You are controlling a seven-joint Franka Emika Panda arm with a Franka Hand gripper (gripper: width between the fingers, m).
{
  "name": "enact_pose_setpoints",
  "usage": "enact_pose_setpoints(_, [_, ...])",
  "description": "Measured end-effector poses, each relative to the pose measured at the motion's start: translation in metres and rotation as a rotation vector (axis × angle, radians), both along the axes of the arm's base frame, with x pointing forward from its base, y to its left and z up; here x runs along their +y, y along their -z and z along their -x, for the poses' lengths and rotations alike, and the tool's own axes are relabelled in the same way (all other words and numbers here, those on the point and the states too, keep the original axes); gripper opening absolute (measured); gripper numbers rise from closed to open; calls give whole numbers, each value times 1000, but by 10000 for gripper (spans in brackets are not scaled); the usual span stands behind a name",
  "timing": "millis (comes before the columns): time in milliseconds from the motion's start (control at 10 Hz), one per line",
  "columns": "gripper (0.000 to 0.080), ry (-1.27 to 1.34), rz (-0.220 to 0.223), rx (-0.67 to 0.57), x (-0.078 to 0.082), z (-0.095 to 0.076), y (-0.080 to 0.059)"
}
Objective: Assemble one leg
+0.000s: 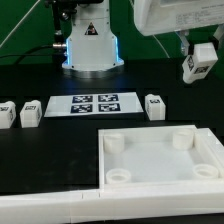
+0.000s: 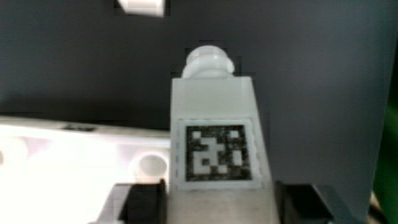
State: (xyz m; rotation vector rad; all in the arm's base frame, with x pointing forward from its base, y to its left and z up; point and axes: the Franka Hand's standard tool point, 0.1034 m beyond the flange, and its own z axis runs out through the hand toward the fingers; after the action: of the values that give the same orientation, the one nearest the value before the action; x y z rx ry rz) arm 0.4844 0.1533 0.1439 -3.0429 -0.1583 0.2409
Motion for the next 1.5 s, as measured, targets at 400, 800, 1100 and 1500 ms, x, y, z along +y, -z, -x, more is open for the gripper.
enact_pose_setpoints(400, [291, 19, -51, -377, 1, -4, 3])
enact_pose_setpoints(800, [291, -20, -53, -596, -29, -56, -17])
enact_pose_setpoints(1100, [291, -53, -48, -647, -36, -105, -25])
enact_pose_setpoints(1500, [291, -58, -46, -639, -37, -103, -20])
